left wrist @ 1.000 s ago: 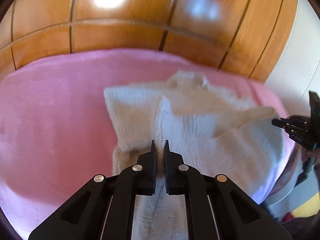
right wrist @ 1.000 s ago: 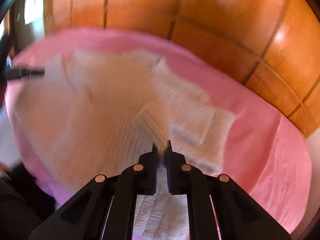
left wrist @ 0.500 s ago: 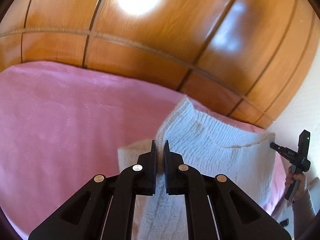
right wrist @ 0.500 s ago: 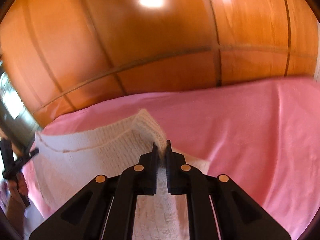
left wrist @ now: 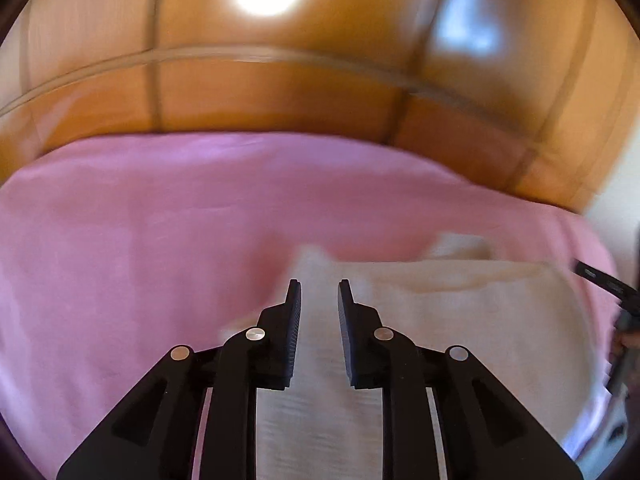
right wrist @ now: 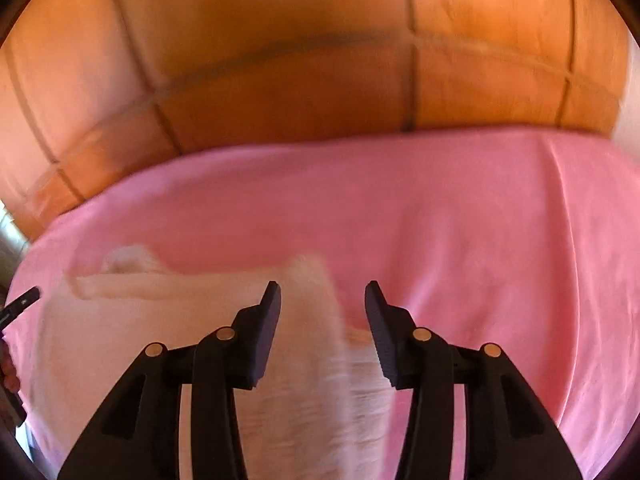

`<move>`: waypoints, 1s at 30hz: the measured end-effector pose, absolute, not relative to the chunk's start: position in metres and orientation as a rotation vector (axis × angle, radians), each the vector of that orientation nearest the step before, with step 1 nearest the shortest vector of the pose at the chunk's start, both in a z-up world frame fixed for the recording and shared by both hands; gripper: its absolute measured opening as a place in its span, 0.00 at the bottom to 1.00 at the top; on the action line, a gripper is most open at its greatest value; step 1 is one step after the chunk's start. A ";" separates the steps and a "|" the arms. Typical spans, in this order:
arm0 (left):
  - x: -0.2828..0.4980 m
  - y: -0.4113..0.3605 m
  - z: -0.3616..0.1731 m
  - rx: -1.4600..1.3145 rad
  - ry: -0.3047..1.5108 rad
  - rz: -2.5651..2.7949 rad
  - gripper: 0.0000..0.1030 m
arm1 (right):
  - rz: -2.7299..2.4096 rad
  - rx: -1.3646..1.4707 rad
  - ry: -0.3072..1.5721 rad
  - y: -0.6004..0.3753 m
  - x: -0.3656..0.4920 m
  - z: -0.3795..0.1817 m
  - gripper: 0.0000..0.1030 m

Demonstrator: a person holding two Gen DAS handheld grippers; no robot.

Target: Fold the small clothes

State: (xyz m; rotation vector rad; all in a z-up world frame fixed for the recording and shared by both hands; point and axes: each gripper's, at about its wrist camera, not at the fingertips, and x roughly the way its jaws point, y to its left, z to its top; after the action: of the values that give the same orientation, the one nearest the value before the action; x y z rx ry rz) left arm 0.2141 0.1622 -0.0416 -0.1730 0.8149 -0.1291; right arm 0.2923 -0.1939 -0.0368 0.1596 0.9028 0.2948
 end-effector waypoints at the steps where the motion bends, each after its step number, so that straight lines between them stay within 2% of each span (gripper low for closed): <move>1: 0.213 0.153 -0.041 -0.155 0.821 -0.168 0.17 | 0.354 0.166 0.900 -0.183 0.289 -0.032 0.46; 5: 0.219 0.117 -0.053 -0.106 0.865 -0.264 0.17 | 0.500 0.142 0.944 -0.138 0.283 -0.039 0.47; 7: 0.219 0.101 -0.063 -0.098 0.907 -0.284 0.35 | 0.534 0.102 0.988 -0.112 0.286 -0.053 0.47; 9: 0.224 0.093 -0.075 -0.103 0.941 -0.287 0.35 | 0.547 0.086 1.056 -0.092 0.292 -0.073 0.48; 10: 0.225 0.090 -0.080 -0.100 0.956 -0.285 0.31 | 0.543 0.081 1.071 -0.087 0.293 -0.080 0.45; 11: 0.225 0.086 -0.084 -0.090 0.959 -0.284 0.23 | 0.537 0.076 1.074 -0.085 0.293 -0.085 0.42; 12: 0.223 0.084 -0.086 -0.071 0.946 -0.281 0.06 | 0.536 0.075 1.063 -0.083 0.292 -0.086 0.27; 13: 0.220 0.082 -0.084 -0.058 0.928 -0.272 0.04 | 0.536 0.075 1.057 -0.083 0.295 -0.085 0.09; 14: 0.217 0.081 -0.081 -0.054 0.912 -0.268 0.04 | 0.533 0.070 1.044 -0.081 0.294 -0.080 0.05; 20: 0.199 0.090 -0.044 -0.089 0.751 -0.246 0.03 | 0.535 0.025 0.921 -0.083 0.282 -0.052 0.04; 23: 0.211 0.086 -0.040 -0.088 0.731 -0.230 0.03 | 0.519 0.065 0.868 -0.095 0.287 -0.037 0.04; 30: 0.262 0.078 -0.099 -0.091 0.906 -0.122 0.04 | 0.434 0.019 0.997 -0.071 0.318 -0.096 0.05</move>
State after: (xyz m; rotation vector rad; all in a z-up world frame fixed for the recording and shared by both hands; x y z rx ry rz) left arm 0.2620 0.0781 -0.0990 -0.0912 0.9063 -0.1220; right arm 0.3182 -0.0707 -0.0958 0.0189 0.9968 0.4340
